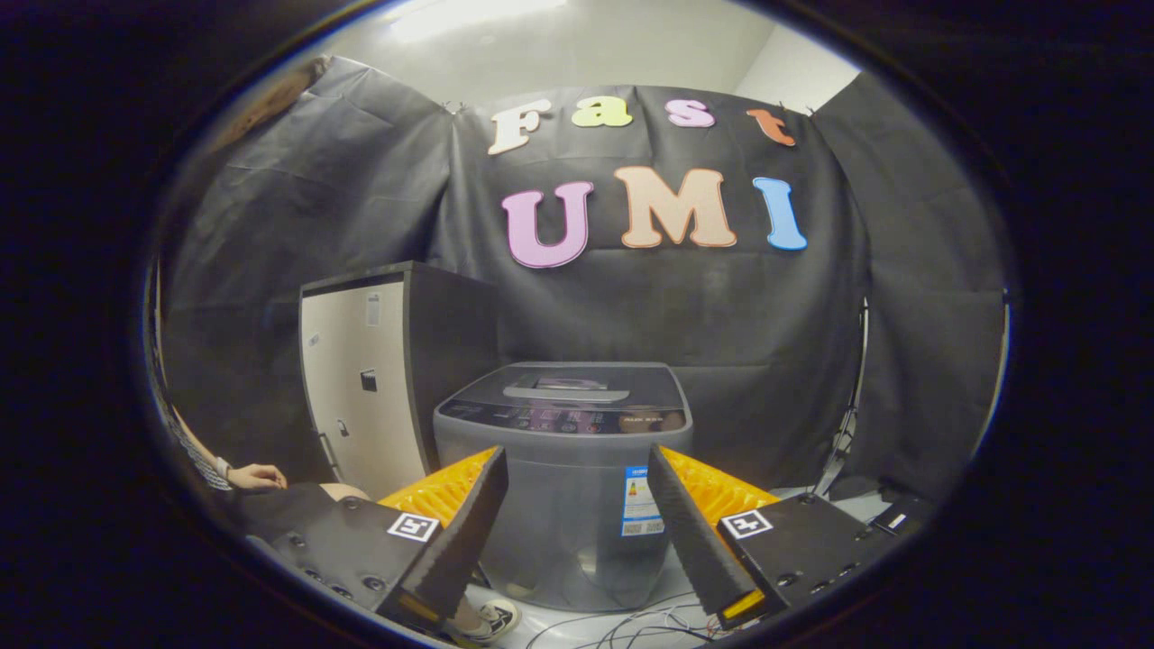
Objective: Put the clothes into the washing machine and then close the washing machine lid.
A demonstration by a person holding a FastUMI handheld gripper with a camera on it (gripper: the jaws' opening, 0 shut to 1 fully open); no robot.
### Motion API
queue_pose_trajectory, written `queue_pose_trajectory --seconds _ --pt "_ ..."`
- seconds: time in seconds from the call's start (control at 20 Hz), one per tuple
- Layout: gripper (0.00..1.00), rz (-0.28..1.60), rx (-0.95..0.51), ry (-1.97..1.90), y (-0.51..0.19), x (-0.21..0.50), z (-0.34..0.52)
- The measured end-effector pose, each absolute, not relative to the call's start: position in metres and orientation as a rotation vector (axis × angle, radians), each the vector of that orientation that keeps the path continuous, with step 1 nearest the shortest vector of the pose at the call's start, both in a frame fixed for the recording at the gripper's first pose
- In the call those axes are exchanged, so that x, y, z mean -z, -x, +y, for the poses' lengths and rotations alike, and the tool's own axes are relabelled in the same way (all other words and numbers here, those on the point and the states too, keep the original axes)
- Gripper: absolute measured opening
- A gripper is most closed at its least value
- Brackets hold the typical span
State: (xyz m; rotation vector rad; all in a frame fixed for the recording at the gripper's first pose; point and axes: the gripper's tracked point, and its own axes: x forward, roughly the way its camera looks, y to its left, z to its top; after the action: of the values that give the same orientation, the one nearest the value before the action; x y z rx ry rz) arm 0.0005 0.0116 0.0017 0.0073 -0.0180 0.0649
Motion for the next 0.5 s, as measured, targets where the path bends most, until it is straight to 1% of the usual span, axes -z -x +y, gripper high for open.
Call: queue_pose_trajectory --seconds 0.5 --pt "0.98 -0.018 -0.064 -0.008 0.0 -0.0009 0.0114"
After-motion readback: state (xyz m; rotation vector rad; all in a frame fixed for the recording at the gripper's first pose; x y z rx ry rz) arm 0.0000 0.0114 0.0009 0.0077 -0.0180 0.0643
